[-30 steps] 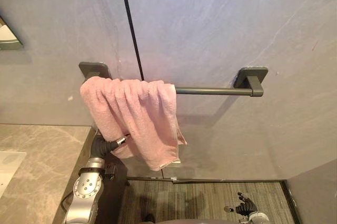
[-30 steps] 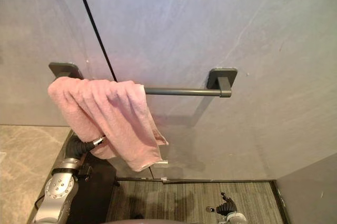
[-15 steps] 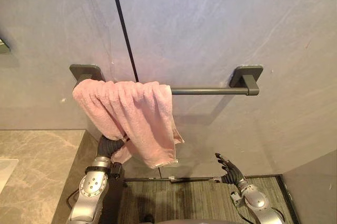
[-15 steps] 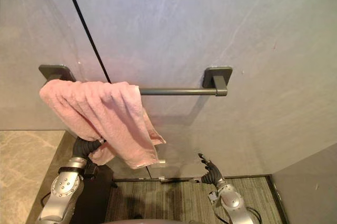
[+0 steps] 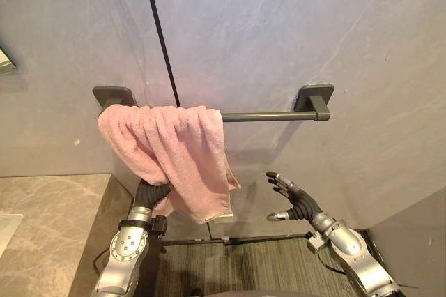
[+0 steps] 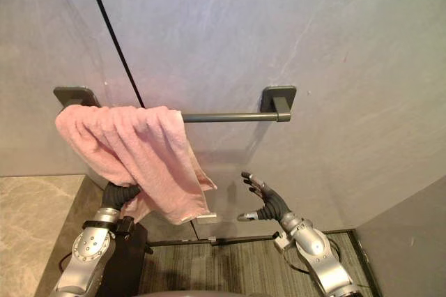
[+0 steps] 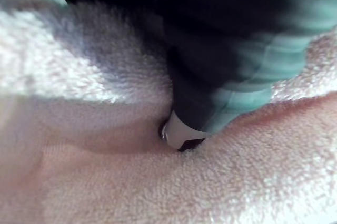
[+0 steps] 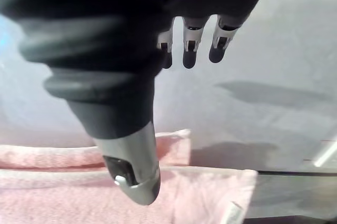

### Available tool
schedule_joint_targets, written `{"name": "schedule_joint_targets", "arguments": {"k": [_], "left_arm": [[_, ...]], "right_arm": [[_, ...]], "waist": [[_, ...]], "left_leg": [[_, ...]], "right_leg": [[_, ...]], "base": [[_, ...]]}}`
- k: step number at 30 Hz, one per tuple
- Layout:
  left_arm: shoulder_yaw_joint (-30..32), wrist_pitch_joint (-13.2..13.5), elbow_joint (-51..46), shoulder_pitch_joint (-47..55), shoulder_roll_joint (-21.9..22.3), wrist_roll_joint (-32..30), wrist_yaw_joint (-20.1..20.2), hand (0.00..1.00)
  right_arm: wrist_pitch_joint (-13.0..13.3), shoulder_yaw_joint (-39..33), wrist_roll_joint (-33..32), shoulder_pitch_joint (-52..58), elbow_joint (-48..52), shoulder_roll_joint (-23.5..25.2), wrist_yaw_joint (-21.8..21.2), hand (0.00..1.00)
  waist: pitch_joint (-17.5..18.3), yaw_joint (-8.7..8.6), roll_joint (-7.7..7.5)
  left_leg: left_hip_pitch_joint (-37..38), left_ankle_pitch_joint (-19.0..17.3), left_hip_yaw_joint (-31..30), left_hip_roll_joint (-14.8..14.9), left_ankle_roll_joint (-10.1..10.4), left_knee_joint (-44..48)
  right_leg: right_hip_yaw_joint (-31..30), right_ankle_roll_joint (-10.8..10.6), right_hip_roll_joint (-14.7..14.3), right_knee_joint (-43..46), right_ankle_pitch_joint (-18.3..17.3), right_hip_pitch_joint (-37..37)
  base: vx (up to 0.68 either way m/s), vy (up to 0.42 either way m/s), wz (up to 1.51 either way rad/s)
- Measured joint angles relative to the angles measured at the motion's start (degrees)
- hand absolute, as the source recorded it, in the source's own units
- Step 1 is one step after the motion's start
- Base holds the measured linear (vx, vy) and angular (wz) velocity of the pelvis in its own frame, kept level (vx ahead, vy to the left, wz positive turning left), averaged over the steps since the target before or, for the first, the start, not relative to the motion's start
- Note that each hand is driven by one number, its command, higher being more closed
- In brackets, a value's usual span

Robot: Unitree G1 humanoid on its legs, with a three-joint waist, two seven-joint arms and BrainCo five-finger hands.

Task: Organize washtable

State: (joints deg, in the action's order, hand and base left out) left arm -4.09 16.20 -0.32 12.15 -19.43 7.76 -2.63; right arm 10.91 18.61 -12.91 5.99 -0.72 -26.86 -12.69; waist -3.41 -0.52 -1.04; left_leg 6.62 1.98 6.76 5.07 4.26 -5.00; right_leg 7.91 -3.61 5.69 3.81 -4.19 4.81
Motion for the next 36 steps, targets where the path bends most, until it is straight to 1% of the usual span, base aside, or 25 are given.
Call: {"name": "schedule_joint_targets", "arguments": {"k": [3,5,9,11,15,19,22,23,25,29,33,36], "left_arm": [[-0.03,0.0,-1.15,-0.01,0.13,0.02,0.0,1.0],[-0.03,0.01,-1.44,-0.35,0.46,0.1,-0.09,1.0],[-0.35,0.01,-1.43,-0.9,1.47,0.51,-0.14,1.0],[-0.38,0.01,-1.41,-1.04,1.65,0.55,-0.18,1.0],[-0.43,0.01,-1.06,-1.06,2.5,0.63,-0.3,1.0],[-0.43,0.01,-1.05,-1.05,2.53,1.36,-0.53,1.0],[-0.45,0.01,-1.03,-1.08,2.54,1.77,-0.8,1.0],[-0.65,0.01,-0.87,-1.4,2.55,1.78,-1.01,1.0],[-0.83,0.01,-0.71,-1.93,2.57,1.78,-1.16,1.0],[-0.83,0.02,-0.67,-2.22,2.98,1.79,-1.2,1.0],[-0.83,0.02,-0.68,-2.22,3.19,1.8,-1.26,1.0],[-0.76,0.03,-0.68,-2.23,3.18,1.84,-1.31,1.0]], "right_arm": [[0.04,1.92,-1.44,-3.36,0.03,0.12,0.15,0.0],[0.03,2.59,-2.25,-5.52,-0.05,0.99,0.47,0.0],[0.02,4.88,-2.25,-9.3,-0.36,2.69,1.81,0.0],[0.02,6.36,-2.24,-11.34,-2.1,4.43,2.5,0.0],[-0.11,7.49,-2.24,-13.48,-5.56,6.41,2.7,0.0],[-0.19,9.48,-2.24,-15.8,-8.09,8.09,2.87,0.0],[-0.22,10.71,-2.23,-16.39,-9.35,9.61,2.93,0.0],[-0.58,12.19,-2.21,-17.47,-10.07,9.69,2.87,1.0],[-0.73,13.42,-2.2,-18.68,-10.23,10.09,2.76,1.0],[-0.77,13.96,-2.18,-21.38,-12.13,12.56,2.88,1.0],[-0.76,14.47,-2.21,-21.98,-12.13,13.15,3.84,1.0],[-0.76,15.24,-2.24,-21.99,-12.14,13.8,4.0,1.0]], "waist": [[0.01,0.58,0.01],[0.03,1.33,0.06],[0.06,1.45,0.05],[0.06,1.39,0.04],[0.07,1.55,0.06],[0.11,1.89,0.08],[0.19,2.59,-0.01],[0.21,2.88,-0.04],[0.23,2.95,-0.07],[0.47,3.15,-0.24],[0.55,3.21,-0.33],[0.85,3.25,-0.75]], "left_leg": [[-0.01,0.01,-0.02,0.0,0.0,-0.02],[-0.1,0.01,-0.15,-0.01,0.01,-0.05],[-0.47,0.05,-0.71,-0.03,-0.01,0.07],[-1.02,0.06,-1.38,-0.03,-0.01,0.41],[-1.75,0.08,-2.25,0.01,-0.01,1.04],[-2.17,0.21,-2.49,0.21,0.05,0.94],[-2.25,0.3,-2.63,0.42,0.17,0.87],[-2.34,0.38,-2.78,0.53,0.29,0.86],[-2.49,0.57,-3.14,0.65,0.44,0.79],[-2.24,1.43,-3.95,1.01,0.71,-0.18],[-2.32,1.44,-4.04,1.01,0.71,-0.1],[-2.85,1.44,-4.07,1.05,0.71,-0.14]], "right_leg": [[0.01,0.0,-0.01,0.01,0.01,-0.01],[0.12,-0.01,-0.01,-0.03,0.01,-0.02],[0.43,0.0,0.0,-0.08,0.01,0.02],[0.96,0.0,0.0,-0.1,0.01,0.04],[1.43,0.02,-0.03,-0.1,0.0,0.08],[1.45,0.05,-0.25,-0.04,-0.04,0.11],[1.46,0.08,-0.48,-0.04,-0.06,0.08],[1.52,0.15,-0.61,-0.04,-0.09,0.07],[1.68,0.28,-0.76,-0.02,-0.17,0.07],[1.67,0.4,-1.25,-0.02,-0.24,-0.12],[1.61,0.4,-1.25,-0.02,-0.24,-0.09],[1.59,0.43,-1.28,-0.1,-0.26,-0.14]], "base": [[0.0,0.0,0.0],[0.0,0.0,0.0],[-0.01,-0.005,0.08],[-0.02,-0.008,0.14],[-0.02,-0.007,0.11],[-0.06,-0.013,0.03],[0.0,0.0,0.0],[-0.01,-0.017,0.03],[-0.01,-0.017,0.09],[0.01,-0.022,0.1],[0.0,-0.002,0.01],[-0.03,-0.001,0.0]]}}
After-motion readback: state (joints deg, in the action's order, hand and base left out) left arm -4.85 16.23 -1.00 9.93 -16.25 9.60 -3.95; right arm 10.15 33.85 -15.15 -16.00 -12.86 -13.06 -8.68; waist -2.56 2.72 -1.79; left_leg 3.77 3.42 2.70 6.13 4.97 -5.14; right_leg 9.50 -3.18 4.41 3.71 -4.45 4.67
